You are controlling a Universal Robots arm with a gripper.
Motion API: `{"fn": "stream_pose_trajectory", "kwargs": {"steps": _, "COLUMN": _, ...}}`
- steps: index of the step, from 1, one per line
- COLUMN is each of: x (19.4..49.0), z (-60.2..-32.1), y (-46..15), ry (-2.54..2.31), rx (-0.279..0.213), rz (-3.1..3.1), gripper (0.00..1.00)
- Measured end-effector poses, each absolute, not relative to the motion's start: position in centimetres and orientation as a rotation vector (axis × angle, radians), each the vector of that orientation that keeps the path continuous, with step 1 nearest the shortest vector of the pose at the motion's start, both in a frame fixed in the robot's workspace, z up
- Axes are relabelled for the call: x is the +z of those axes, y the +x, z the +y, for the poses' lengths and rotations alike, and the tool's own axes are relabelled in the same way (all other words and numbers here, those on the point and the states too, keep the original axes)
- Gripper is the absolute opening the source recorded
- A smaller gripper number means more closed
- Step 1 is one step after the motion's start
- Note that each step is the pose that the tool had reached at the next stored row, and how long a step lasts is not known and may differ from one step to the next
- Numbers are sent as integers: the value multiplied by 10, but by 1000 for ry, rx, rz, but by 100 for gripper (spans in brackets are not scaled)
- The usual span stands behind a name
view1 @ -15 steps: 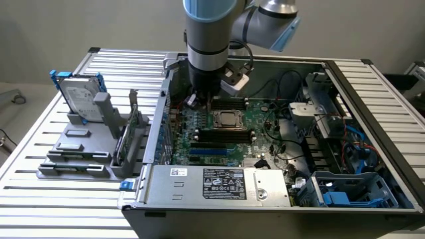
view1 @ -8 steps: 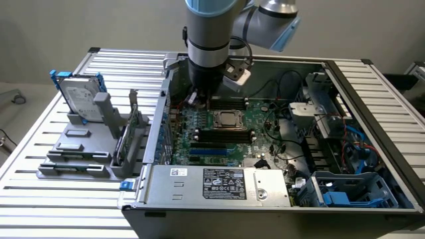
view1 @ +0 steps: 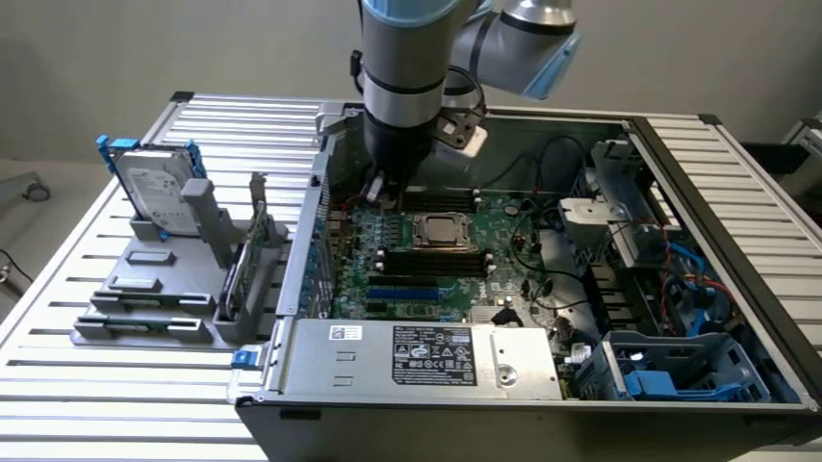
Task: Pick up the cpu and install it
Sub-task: 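Install the first cpu locking lever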
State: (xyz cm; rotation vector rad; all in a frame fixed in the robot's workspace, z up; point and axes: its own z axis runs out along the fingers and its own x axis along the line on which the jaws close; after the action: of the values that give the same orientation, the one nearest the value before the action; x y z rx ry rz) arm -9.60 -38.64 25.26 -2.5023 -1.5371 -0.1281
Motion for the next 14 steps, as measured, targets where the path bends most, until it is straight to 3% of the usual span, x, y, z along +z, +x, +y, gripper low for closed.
{"fn": "stream_pose_trajectory", "kwargs": {"steps": 8, "x": 253, "z": -386, "y": -96, "ry": -2431, "rx": -120, "rz": -1676, "gripper": 11}}
{"fn": "stream_pose_trajectory", "kwargs": {"steps": 14, "x": 253, "z": -386, "y": -96, "ry": -2421, "rx": -73, "rz": -1768, "gripper": 11}}
